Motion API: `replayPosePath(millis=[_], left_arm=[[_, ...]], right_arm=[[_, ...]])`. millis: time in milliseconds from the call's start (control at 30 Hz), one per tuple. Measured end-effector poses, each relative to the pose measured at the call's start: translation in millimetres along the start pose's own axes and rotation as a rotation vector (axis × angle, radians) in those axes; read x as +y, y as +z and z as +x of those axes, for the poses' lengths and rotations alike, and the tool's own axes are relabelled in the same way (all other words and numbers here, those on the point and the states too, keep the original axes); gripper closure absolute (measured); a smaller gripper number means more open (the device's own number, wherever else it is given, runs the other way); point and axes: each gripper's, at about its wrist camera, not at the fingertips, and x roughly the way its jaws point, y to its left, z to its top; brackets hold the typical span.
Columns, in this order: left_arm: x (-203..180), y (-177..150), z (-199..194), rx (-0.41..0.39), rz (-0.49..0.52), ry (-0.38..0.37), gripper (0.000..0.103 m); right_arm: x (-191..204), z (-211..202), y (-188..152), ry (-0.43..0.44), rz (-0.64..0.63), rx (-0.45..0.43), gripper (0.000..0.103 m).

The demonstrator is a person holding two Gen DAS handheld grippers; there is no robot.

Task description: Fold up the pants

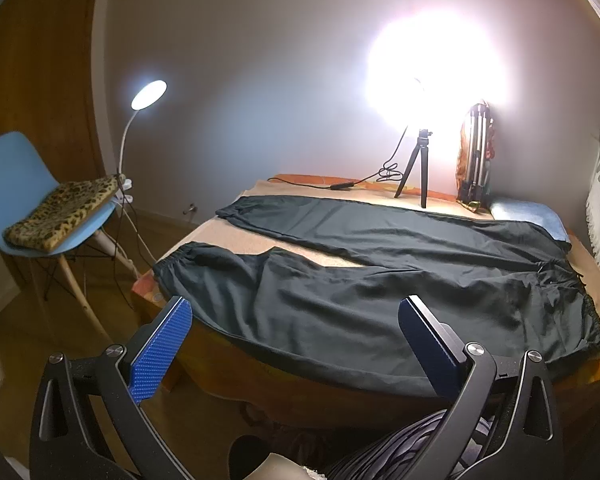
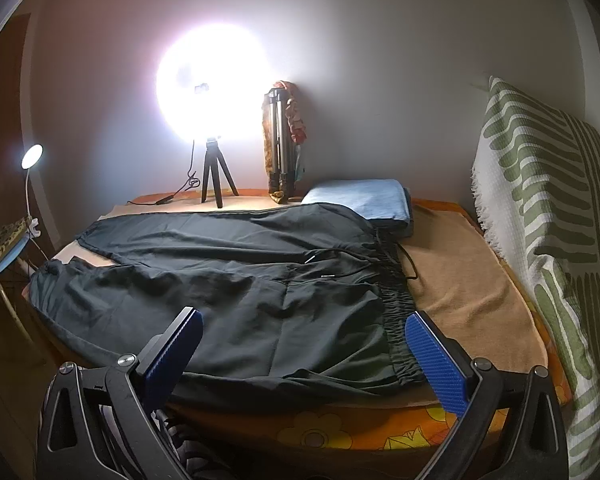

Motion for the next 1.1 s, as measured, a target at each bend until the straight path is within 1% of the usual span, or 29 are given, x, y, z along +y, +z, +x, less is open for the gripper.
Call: replayPosePath(millis=[533,567,1100], left_arm=[[6.2,2.8,2.9,0.001,-0.009,-0.005,0.000],[1.4,0.8,2.0,0.001,-0.004,0.000,0.000],[3.9,-4.6,4.0,0.013,-0.014,0.001,0.000]], right_arm=[[0.7,-1.9,-1.8,0.011,0.005,-0.002,0.001],[0.3,-1.7,-1.2,0.011,0.005,-0.001,0.001],[0.9,-1.0,-1.4,0.014,0.012,0.005,0.001]])
